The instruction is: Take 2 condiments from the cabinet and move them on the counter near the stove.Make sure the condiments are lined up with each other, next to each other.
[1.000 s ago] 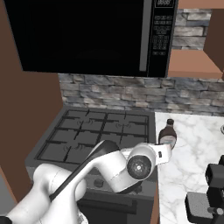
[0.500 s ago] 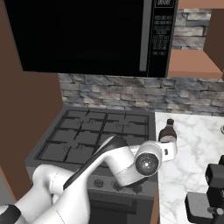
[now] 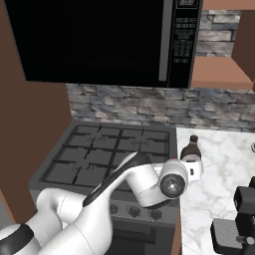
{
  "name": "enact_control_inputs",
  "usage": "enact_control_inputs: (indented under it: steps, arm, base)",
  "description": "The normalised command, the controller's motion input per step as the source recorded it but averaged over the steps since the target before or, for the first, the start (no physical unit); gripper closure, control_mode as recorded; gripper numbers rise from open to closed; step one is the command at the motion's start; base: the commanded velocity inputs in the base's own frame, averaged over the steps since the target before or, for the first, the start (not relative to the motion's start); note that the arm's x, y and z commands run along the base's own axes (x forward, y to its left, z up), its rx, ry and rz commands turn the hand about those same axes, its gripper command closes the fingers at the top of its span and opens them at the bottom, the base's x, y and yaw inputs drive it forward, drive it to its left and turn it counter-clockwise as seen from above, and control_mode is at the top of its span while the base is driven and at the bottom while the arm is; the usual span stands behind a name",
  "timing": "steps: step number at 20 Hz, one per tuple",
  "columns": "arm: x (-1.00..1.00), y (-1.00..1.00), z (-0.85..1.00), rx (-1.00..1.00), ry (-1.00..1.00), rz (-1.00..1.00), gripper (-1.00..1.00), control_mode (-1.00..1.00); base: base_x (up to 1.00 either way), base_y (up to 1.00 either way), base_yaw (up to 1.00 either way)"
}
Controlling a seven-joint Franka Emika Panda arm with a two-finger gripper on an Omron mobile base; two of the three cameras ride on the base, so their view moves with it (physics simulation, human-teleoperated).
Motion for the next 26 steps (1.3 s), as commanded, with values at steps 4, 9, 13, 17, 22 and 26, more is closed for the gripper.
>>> enact_control_inputs:
  steps: [4,9,13,17,22,26]
  arm:
    - [0.12,0.0,-0.21,0.0,-0.07,0.0,1.0,-1.0]
    - [0.1,-0.02,-0.19,0.0,-0.06,0.0,1.0,-1.0]
    - [0.14,-0.04,-0.09,0.0,-0.01,0.0,1.0,-1.0]
    - [0.11,-0.14,-0.01,0.0,0.0,0.0,1.0,-1.0]
    - [0.07,-0.19,0.0,0.0,0.06,0.0,1.0,-1.0]
    - [0.13,-0.2,-0.03,0.0,0.01,0.0,1.0,-1.0]
  base:
    - [0.0,0.0,0.0]
    - [0.0,0.0,0.0]
    - [0.0,0.0,0.0]
    - [0.0,0.0,0.0]
    - [0.0,0.0,0.0]
    - [0.0,0.0,0.0]
